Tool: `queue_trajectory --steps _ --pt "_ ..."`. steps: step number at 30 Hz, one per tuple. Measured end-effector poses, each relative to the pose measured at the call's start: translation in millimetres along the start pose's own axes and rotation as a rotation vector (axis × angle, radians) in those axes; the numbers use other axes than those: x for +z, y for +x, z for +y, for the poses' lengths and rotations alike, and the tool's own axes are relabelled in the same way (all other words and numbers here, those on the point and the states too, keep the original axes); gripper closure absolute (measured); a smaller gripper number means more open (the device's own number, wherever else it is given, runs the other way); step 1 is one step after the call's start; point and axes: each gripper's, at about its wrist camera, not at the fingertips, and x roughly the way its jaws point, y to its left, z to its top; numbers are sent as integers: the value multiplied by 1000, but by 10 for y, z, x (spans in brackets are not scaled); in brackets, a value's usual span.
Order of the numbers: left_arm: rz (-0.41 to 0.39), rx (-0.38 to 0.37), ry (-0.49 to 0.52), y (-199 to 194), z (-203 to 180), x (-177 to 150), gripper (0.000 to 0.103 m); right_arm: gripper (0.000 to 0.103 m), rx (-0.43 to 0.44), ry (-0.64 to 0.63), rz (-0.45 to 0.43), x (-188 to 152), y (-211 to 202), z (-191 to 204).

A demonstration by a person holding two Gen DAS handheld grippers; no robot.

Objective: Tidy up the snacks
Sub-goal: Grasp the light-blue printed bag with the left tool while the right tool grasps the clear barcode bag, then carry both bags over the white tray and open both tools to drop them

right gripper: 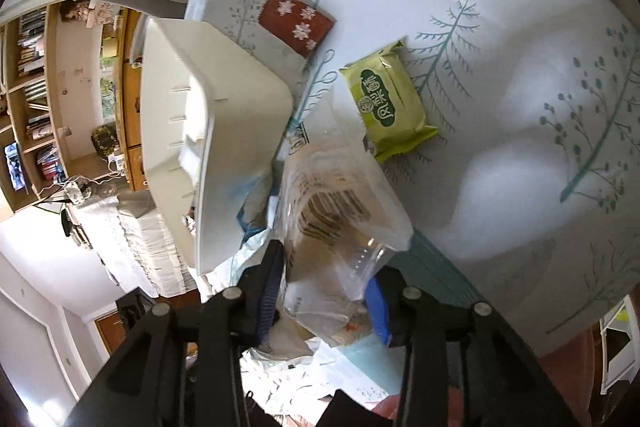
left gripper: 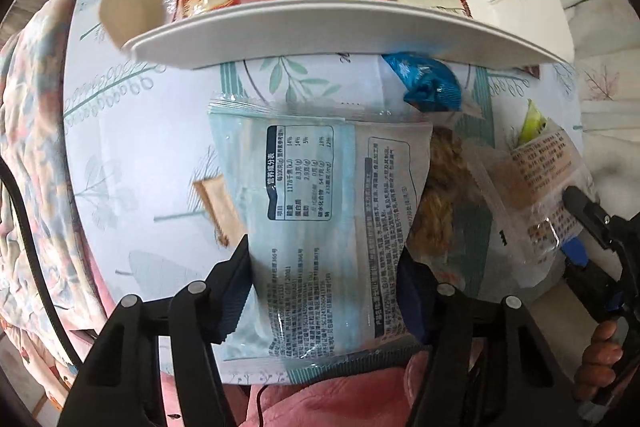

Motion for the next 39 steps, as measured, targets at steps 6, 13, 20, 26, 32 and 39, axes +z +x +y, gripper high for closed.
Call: queue_trajectory --steps 6,13,20,26,32,39 --pt "-19 -23 -1 -170 108 -320 41 67 -9 -60 -2 -113 -161 152" --pt "-97 -12 17 -713 287 -538 41 67 -36 -185 -21 -214 -405 507" --pt "-194 14 29 -1245 358 -534 41 67 -84 -336 -69 -263 -603 897" --pt "-267 14 23 -1533 414 -393 41 67 -141 -464 -117 -258 -657 1294" --pt "-325 21 15 -1739 487 -116 41 67 -201 -579 -159 -226 -580 1651" --pt "-396 -61 12 -1797 557 280 40 67 -246 -686 -217 -162 -399 1930"
